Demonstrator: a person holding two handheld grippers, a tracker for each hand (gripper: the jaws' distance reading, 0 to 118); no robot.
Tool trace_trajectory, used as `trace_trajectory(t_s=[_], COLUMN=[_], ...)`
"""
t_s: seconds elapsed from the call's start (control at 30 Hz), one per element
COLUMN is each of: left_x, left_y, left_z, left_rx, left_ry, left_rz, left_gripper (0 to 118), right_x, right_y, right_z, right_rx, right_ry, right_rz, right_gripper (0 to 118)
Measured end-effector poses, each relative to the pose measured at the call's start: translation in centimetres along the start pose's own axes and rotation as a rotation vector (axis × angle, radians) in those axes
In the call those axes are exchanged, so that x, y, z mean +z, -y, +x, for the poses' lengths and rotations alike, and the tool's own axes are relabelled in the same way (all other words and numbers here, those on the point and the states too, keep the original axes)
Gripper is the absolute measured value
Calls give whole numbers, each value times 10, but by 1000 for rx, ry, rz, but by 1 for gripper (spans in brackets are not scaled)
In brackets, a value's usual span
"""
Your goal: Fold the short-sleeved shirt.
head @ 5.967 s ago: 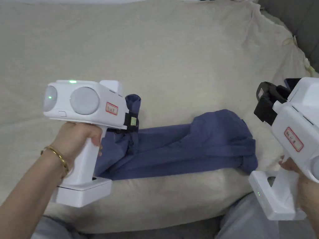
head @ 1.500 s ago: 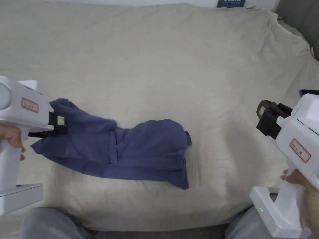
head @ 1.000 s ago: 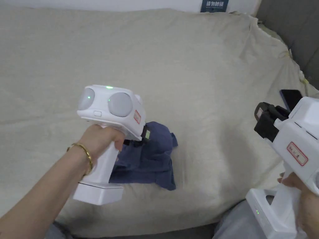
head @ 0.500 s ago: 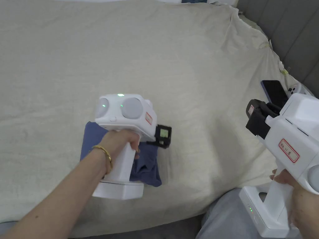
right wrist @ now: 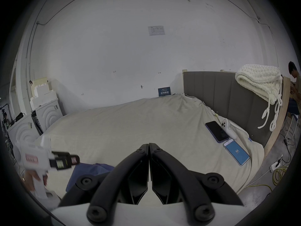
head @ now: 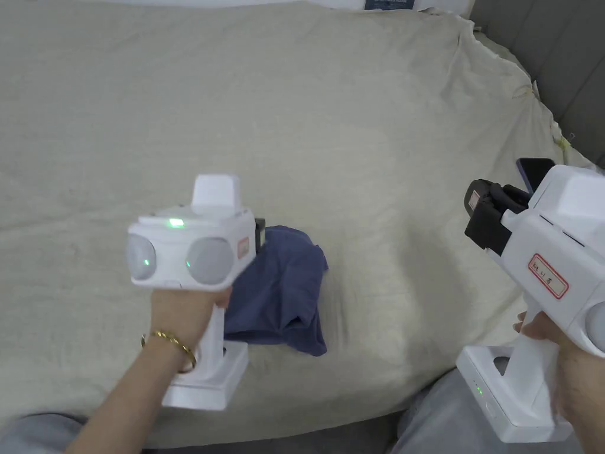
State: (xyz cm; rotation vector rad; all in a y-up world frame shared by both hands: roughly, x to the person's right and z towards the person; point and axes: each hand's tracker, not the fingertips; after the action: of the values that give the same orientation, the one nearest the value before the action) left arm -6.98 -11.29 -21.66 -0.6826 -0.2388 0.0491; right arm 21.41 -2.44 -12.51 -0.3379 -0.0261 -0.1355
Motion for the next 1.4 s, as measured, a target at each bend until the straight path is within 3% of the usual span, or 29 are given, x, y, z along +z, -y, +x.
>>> trace_trajectory(t_s=[0.23,0.53,0.7,0.77,0.87,0.97,1.03,1.2,1.4], left_x=[-16,-59,-61,-51,-34,-10,11,53,87], left_y=[59,73,54,38,12,-15,-30,-41,-27], left_z=[47,90,87,80,72,60,48,6,-43], left_rx=[-53,-219,-74,33,221,248,190,-35,-8], left_ry=[74,-19,21,126,240,280,254,4,-96], left_rz=[-99,-136,-173,-186,-135,-7,93,325,365], left_gripper=[0,0,0,0,0,0,0,0,0], right_x=[4,9,8,8,8,8,8,3,-29], right_y=[1,5,5,3,-2,-8,-13,-22,-9], right_z=[5,21,21,19,12,2,-6,-36,-85], right_rx=[17,8,0,2,16,39,48,76,62], right_ry=[11,46,46,40,26,12,-5,-65,-166], right_rz=[-11,-23,-28,-23,-13,6,23,77,88], right_gripper=[0,0,0,0,0,0,0,0,0])
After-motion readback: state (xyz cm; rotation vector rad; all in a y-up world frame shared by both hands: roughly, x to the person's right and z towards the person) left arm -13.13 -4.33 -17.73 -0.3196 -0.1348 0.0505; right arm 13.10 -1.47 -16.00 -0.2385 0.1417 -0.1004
